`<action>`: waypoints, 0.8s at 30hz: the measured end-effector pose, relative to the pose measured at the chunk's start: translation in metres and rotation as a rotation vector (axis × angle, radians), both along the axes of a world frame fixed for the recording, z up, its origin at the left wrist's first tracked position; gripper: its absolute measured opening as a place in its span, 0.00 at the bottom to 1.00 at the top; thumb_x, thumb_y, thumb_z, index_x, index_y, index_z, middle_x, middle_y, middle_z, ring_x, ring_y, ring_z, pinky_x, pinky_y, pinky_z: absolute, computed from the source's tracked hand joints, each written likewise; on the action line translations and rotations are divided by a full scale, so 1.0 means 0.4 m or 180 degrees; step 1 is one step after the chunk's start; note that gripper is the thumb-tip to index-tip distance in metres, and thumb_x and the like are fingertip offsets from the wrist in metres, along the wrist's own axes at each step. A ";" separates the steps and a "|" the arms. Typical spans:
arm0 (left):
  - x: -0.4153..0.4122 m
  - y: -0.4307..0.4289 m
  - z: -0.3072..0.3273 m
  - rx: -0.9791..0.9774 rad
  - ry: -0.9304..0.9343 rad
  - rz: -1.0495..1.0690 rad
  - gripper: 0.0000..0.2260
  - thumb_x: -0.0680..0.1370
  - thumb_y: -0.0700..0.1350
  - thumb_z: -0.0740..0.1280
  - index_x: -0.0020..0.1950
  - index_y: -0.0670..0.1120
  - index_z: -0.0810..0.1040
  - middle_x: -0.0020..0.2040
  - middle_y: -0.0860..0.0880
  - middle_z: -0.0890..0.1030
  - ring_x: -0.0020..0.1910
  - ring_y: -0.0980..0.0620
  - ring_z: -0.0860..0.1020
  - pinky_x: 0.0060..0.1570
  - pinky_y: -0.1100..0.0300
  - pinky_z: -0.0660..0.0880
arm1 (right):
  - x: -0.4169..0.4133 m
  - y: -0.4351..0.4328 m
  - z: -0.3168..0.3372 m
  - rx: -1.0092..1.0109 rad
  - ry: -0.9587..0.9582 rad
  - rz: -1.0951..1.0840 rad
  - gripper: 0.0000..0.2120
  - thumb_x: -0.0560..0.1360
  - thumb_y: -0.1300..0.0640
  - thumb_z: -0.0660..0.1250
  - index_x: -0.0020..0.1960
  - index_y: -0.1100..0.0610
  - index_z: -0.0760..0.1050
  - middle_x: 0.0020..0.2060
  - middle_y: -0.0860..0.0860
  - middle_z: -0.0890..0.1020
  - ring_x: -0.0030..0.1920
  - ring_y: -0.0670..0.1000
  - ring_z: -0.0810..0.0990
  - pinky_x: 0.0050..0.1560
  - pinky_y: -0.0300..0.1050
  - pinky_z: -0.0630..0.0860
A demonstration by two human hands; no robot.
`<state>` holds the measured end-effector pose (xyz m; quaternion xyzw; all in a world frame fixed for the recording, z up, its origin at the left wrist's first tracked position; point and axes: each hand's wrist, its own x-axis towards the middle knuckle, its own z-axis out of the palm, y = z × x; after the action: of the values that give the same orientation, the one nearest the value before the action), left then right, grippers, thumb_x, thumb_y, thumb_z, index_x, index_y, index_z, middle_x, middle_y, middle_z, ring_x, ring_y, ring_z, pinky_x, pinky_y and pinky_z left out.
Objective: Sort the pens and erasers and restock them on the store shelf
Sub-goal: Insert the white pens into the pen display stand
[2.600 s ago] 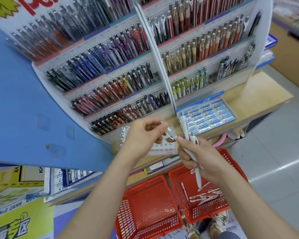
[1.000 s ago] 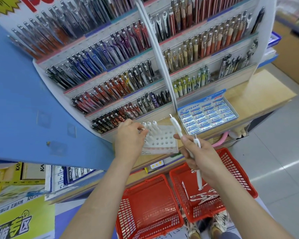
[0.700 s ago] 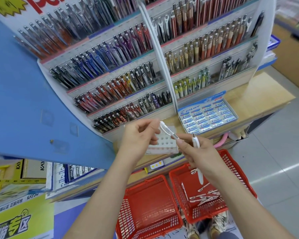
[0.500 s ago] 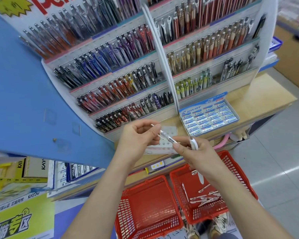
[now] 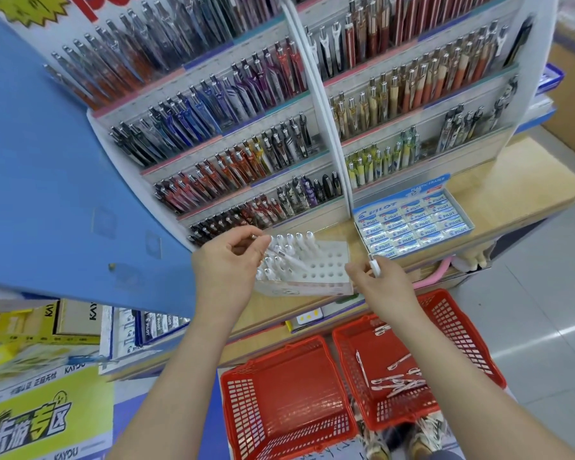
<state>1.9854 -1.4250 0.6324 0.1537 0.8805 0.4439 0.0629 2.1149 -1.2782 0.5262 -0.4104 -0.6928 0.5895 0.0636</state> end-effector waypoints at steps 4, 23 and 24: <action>0.009 0.008 -0.021 -0.0307 0.0243 -0.0110 0.10 0.72 0.44 0.73 0.36 0.59 0.80 0.32 0.59 0.81 0.33 0.58 0.78 0.41 0.53 0.79 | -0.006 -0.018 -0.017 -0.0222 0.0005 -0.0062 0.16 0.74 0.51 0.68 0.37 0.64 0.76 0.29 0.54 0.80 0.25 0.46 0.71 0.33 0.44 0.69; 0.016 -0.009 -0.091 -0.0746 0.0604 -0.0510 0.02 0.72 0.45 0.73 0.42 0.48 0.85 0.36 0.52 0.83 0.36 0.54 0.79 0.42 0.54 0.76 | 0.021 -0.066 -0.039 -0.1082 0.0139 0.0001 0.14 0.72 0.56 0.70 0.30 0.54 0.71 0.30 0.56 0.80 0.21 0.43 0.66 0.23 0.35 0.61; 0.016 -0.008 -0.096 -0.0763 0.0577 -0.0518 0.02 0.72 0.45 0.73 0.42 0.48 0.85 0.36 0.52 0.83 0.36 0.54 0.79 0.42 0.54 0.76 | 0.021 -0.066 -0.042 -0.1074 0.0147 -0.0012 0.15 0.72 0.56 0.69 0.29 0.53 0.71 0.30 0.56 0.79 0.21 0.42 0.66 0.22 0.33 0.60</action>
<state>1.9917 -1.4280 0.5939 0.2553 0.9139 0.3136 0.0370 2.1232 -1.3046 0.5095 -0.4029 -0.5816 0.7066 0.0108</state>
